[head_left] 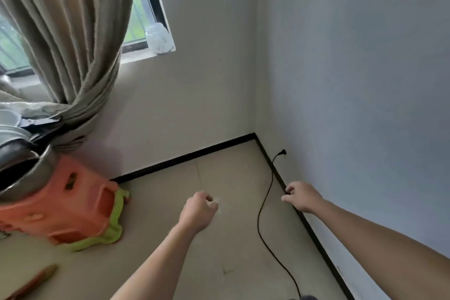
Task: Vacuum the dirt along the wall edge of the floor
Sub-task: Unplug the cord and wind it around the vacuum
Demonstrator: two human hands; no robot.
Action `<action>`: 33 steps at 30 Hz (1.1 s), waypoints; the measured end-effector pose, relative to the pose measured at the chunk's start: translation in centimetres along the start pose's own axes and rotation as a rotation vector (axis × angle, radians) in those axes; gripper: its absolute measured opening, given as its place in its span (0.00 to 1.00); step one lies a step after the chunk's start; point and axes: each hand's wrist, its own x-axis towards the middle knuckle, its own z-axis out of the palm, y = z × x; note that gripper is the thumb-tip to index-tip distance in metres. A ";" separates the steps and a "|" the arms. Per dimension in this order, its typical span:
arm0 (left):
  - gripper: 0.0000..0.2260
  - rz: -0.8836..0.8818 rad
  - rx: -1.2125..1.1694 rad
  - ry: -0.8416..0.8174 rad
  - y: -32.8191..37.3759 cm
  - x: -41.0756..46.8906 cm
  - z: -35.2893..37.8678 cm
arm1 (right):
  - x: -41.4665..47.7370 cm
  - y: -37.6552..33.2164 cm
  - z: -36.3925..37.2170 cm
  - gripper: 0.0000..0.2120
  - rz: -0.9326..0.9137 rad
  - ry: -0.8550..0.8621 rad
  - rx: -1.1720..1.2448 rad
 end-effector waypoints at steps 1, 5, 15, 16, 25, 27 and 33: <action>0.12 0.023 -0.002 -0.010 0.8 1.7 -0.6 | 1.5 -0.6 -0.4 0.22 0.019 0.007 0.026; 0.10 0.065 0.029 -0.059 3.3 9.0 -1.9 | 7.7 -1.6 -0.9 0.20 0.101 0.006 0.073; 0.06 0.069 0.221 -0.176 7.8 30.1 -5.6 | 27.8 -4.7 0.3 0.12 0.338 -0.067 0.274; 0.06 0.072 0.231 -0.181 8.5 32.2 -5.8 | 29.8 -4.8 0.5 0.11 0.357 -0.078 0.278; 0.07 0.110 0.247 -0.408 11.7 48.0 -0.8 | 41.3 -5.3 1.6 0.13 0.538 -0.023 0.398; 0.07 0.139 0.252 -0.470 11.8 51.9 1.6 | 43.8 -4.2 2.5 0.13 0.610 0.011 0.454; 0.06 0.183 0.253 -0.595 10.4 61.9 8.0 | 51.9 -0.9 6.6 0.11 0.901 0.165 0.674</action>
